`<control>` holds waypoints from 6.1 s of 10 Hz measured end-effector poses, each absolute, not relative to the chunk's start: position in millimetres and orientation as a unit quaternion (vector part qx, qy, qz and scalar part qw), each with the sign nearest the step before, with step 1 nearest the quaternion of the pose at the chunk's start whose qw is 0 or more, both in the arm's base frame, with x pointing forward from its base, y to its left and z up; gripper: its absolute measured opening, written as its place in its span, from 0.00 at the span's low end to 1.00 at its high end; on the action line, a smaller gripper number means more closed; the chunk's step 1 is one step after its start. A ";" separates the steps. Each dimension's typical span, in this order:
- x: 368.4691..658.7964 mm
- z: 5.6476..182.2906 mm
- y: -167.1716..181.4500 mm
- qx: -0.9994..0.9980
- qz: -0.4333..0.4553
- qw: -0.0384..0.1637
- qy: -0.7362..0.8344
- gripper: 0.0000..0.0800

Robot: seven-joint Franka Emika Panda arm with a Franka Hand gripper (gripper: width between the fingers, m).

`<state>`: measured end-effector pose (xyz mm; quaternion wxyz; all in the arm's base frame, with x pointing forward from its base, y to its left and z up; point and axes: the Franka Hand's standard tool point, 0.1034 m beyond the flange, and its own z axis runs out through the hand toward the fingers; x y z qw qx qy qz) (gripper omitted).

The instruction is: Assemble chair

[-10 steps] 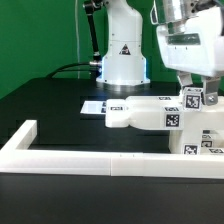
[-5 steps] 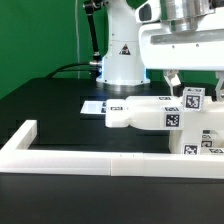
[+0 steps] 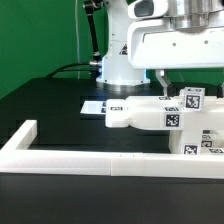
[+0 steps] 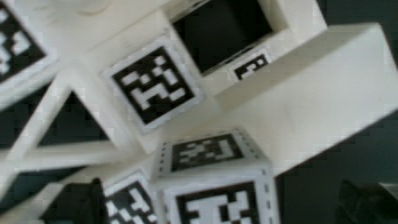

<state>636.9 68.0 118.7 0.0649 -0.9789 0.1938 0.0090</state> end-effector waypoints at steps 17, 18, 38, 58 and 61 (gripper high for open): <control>636.3 117.2 68.2 -0.855 -0.010 0.090 0.511 0.36; 635.8 117.0 68.9 -0.827 -0.006 0.095 0.553 0.36; 639.1 116.6 69.3 -0.774 0.010 0.125 0.621 0.81; 638.4 119.7 67.0 -0.932 -0.015 0.078 0.353 0.36; 638.5 119.5 66.9 -0.874 -0.014 0.090 0.477 0.36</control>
Offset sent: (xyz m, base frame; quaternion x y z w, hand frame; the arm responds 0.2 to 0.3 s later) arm 0.0000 0.0000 0.0000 0.0000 0.0000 0.0000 1.0000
